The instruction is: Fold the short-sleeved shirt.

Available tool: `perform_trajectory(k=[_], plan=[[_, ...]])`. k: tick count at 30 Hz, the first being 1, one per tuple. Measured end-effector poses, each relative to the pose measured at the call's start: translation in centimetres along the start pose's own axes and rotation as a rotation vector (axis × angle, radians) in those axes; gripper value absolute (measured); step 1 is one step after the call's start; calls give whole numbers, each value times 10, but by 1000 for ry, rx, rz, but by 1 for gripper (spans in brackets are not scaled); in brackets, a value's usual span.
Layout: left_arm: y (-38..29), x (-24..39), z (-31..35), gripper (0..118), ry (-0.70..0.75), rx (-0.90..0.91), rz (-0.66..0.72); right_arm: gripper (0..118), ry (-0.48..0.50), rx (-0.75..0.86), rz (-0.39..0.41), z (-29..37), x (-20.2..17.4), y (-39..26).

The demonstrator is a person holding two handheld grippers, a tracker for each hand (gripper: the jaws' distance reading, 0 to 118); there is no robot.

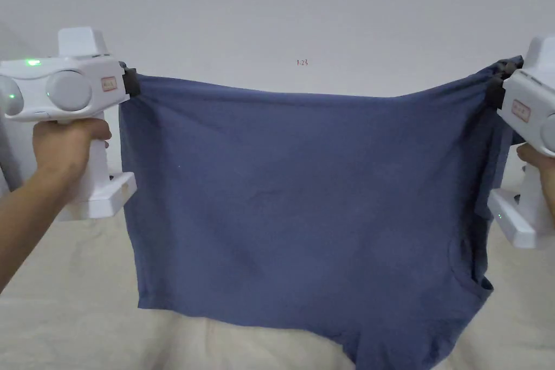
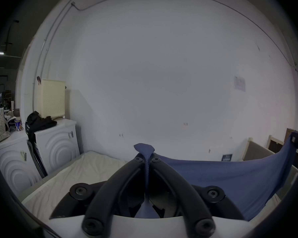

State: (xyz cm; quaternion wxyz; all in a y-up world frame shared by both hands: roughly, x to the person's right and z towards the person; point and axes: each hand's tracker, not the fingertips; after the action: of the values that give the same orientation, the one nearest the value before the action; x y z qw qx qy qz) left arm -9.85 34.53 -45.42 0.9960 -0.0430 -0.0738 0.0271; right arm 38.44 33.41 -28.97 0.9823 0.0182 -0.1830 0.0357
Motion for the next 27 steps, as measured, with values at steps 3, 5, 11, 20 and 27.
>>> perform_trajectory(k=[3,5,11,20,27], plan=[[10,0,-4,3,28,60,11,2,14,30,-29,-10,-4,18],[13,1,-9,3,38,85,10,2,34,49,-64,-17,-5,26],[-17,0,-32,3,45,88,0,2,49,38,-69,-36,-7,3],[-131,1,-61,3,46,-68,-22,2,78,-158,-56,-55,-10,-96],[-219,-14,-24,3,7,-209,12,2,105,-318,-135,-25,2,-175]])
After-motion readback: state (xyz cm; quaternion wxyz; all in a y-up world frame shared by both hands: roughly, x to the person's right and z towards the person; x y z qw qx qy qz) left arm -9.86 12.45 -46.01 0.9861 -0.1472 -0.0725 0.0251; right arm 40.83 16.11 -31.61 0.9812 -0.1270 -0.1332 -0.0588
